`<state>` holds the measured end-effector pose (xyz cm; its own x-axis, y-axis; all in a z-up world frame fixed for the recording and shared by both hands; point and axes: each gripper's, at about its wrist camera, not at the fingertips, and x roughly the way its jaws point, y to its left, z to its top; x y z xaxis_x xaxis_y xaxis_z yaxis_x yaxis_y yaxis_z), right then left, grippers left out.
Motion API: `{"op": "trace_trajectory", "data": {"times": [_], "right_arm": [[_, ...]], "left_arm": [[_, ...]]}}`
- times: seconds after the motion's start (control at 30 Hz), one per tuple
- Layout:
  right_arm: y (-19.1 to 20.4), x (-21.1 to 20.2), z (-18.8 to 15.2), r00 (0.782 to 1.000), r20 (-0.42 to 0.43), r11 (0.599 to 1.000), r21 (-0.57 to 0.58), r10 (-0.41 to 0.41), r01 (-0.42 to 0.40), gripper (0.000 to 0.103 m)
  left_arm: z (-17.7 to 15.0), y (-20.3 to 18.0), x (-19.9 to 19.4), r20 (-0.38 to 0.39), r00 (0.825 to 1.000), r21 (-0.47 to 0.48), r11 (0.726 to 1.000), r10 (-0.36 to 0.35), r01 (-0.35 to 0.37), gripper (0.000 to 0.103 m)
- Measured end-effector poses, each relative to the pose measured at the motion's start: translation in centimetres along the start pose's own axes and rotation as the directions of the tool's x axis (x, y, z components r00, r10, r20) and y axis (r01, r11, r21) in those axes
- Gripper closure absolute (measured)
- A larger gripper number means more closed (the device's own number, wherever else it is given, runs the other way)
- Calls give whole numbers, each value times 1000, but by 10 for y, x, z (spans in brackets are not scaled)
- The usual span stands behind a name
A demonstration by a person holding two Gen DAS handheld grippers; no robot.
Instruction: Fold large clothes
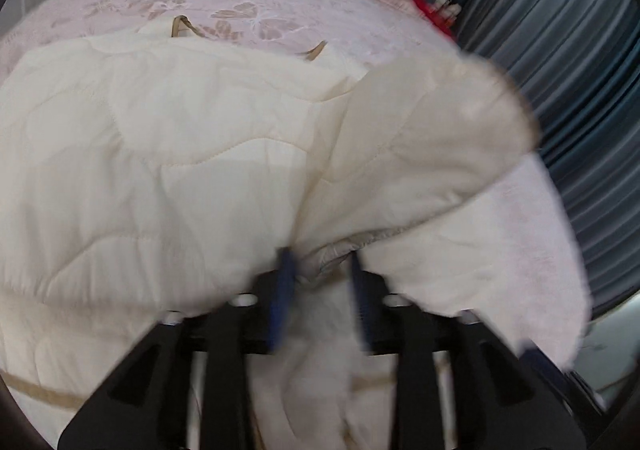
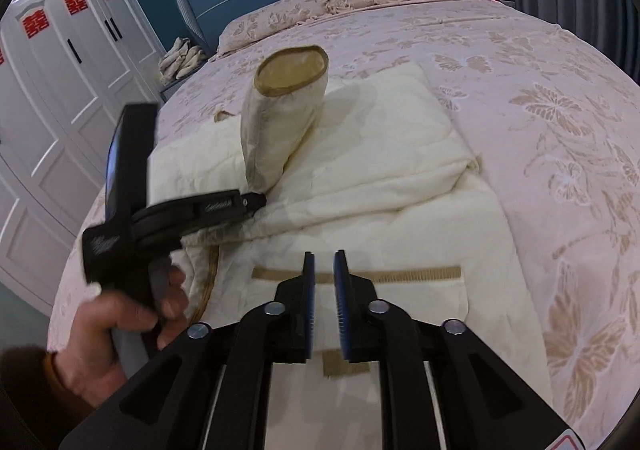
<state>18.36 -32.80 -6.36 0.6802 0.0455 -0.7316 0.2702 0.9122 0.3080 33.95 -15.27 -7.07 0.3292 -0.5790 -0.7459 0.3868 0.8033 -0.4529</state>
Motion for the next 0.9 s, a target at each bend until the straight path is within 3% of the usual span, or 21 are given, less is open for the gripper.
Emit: {"op": "trace_trajectory", "data": {"times": [0.03, 0.07, 0.13, 0.17, 0.23, 0.3, 0.33, 0.37, 0.43, 0.47, 0.53, 0.57, 0.63, 0.67, 0.7, 0.73, 0.8, 0.9], "right_arm": [[-2, -2, 3, 1000, 9, 1000, 8, 0, 0, 71], [-1, -4, 5, 1000, 22, 1000, 17, 4, -4, 60], [-2, -9, 17, 997, 65, 999, 33, 28, -31, 46], [0, -10, 24, 996, 79, 999, 35, 38, -40, 39], [3, -5, 37, 995, 82, 998, 33, 53, -56, 35], [3, 4, 50, 995, 81, 997, 38, 62, -65, 34], [2, 11, 56, 995, 77, 996, 51, 63, -67, 34], [0, 19, 62, 996, 68, 995, 72, 62, -67, 34], [-7, 34, 70, 997, 46, 991, 118, 61, -66, 34], [-11, 43, 73, 998, 32, 987, 148, 58, -62, 34], [-16, 57, 76, 998, 8, 980, 191, 60, -61, 34], [-16, 65, 76, 998, -11, 977, 205, 56, -53, 38], [-9, 72, 77, 999, -25, 981, 191, 47, -42, 64], [-4, 75, 80, 998, -39, 984, 168, 56, -49, 103], [-1, 75, 83, 996, -46, 984, 162, 76, -68, 102], [2, 66, 87, 996, -3, 982, 163, 94, -93, 102], [6, 35, 100, 988, 103, 980, 151, 118, -133, 102], [-9, -13, 114, 964, 246, 979, 151, 100, -140, 102]], "left_arm": [[-6, 2, -16, 45, 998, -21, 999, -40, 41, 32], [-9, 2, -33, 103, 993, -46, 997, -53, 58, 21], [-18, 23, -69, 198, 976, -103, 988, -90, 112, 11], [-23, 43, -84, 221, 973, -151, 983, -74, 109, 11], [-31, 83, -98, 234, 972, -276, 958, -13, 79, 11], [-42, 133, -109, 255, 967, -448, 889, 22, 98, 12], [-48, 156, -112, 260, 965, -531, 840, 37, 111, 13], [-54, 185, -116, 277, 960, -618, 773, 43, 144, 17], [-57, 213, -120, 314, 949, -676, 710, 37, 196, 28], [-56, 222, -121, 321, 946, -688, 696, 39, 205, 34], [-47, 231, -117, 315, 949, -688, 698, 37, 201, 43], [-42, 232, -114, 308, 951, -684, 703, 38, 193, 54], [-32, 234, -111, 295, 954, -675, 719, 57, 165, 70], [-28, 236, -111, 295, 953, -676, 721, 74, 154, 78], [-25, 238, -113, 300, 950, -676, 722, 83, 149, 82], [-23, 241, -119, 315, 944, -672, 726, 101, 146, 88], [-20, 245, -133, 344, 927, -660, 741, 150, 125, 88], [-23, 249, -127, 307, 936, -644, 762, 172, 71, 88]]}}
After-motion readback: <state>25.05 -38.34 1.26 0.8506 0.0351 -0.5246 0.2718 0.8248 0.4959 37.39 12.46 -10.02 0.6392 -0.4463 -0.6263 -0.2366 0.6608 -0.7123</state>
